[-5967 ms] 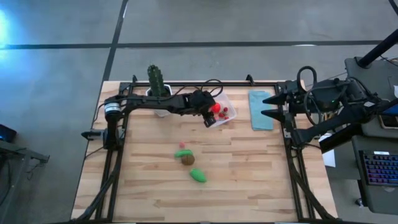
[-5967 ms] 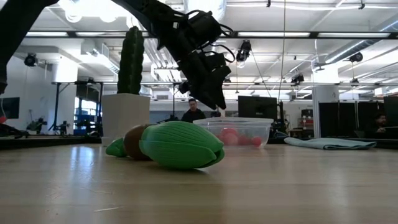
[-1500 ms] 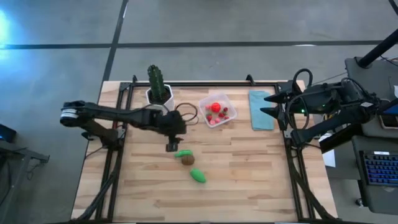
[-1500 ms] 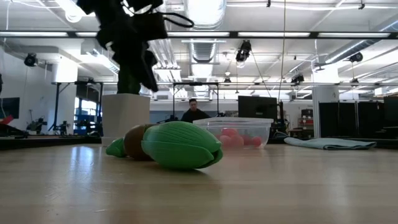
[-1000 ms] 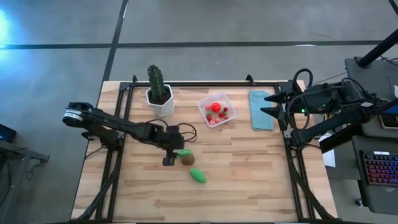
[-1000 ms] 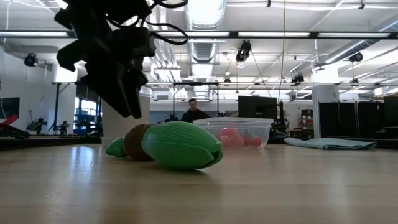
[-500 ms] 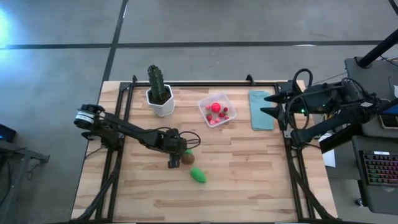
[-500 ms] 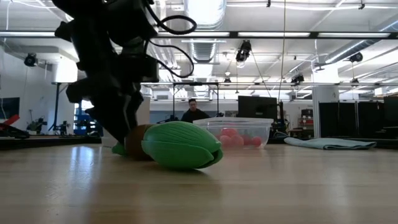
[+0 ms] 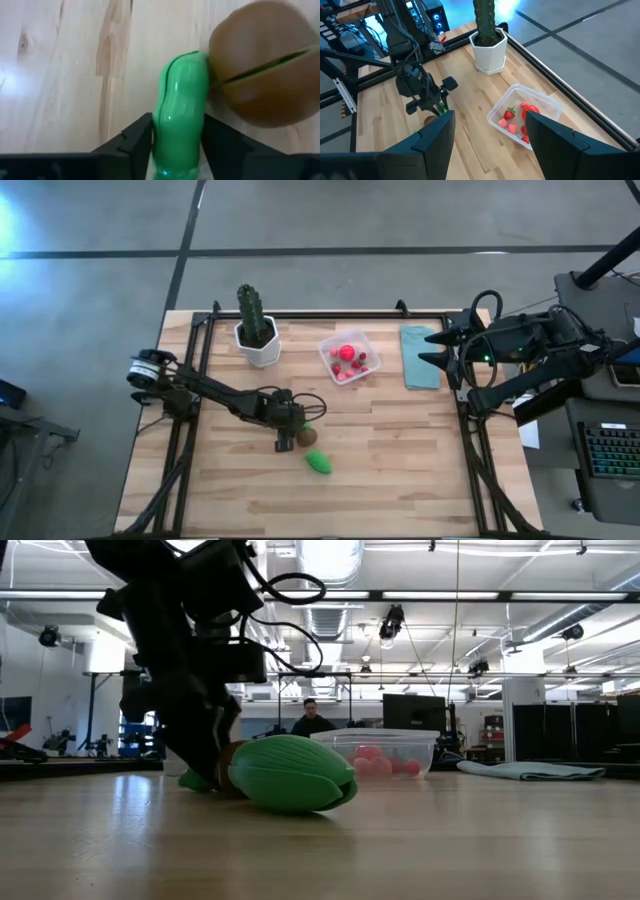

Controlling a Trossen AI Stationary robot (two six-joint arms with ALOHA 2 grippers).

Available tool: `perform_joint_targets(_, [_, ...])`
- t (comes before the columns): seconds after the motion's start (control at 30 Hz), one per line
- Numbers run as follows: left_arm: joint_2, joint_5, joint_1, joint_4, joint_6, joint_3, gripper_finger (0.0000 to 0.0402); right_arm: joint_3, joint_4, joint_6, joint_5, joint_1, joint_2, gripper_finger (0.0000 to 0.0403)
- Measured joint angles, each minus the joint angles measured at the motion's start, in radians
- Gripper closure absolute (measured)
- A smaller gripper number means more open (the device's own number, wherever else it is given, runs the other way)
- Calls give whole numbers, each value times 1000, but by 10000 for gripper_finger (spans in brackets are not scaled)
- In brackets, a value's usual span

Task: Pick and placing Produce into tupperware
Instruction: Put the peas into the transparent bin

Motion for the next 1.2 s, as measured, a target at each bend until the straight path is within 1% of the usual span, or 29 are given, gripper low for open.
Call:
perform_joint_targets(0.13, [-7,-1,1,3,23,0,294,0,0,0,0,0,0,170])
perform_joint_targets(0.23, [-17,-8,2,8,26,0,306,0,0,0,0,0,0,170])
perform_joint_targets(0.3, [-23,-21,7,8,27,2,305,0,0,0,0,0,0,170])
perform_joint_targets(0.47, [-58,-44,41,5,40,21,280,0,0,7,0,0,0,170])
perform_joint_targets(0.57, [-96,-85,68,9,101,50,274,0,0,8,0,0,0,170])
perform_joint_targets(0.67, [-116,-131,122,12,172,105,274,0,0,10,0,0,0,170])
perform_joint_targets(0.77, [-112,-131,200,23,245,180,274,0,0,10,0,0,0,170])
perform_joint_targets(0.9, [-49,-110,316,53,288,295,273,-1,0,19,0,0,0,170])
perform_joint_targets(1.0, [28,-40,387,64,280,386,273,-1,0,26,0,0,0,170])
perform_joint_targets(1.1, [122,-8,409,74,285,482,272,-1,0,27,0,0,0,170])
perform_joint_targets(1.2, [225,-1,410,70,287,577,272,-1,0,38,0,0,0,170])
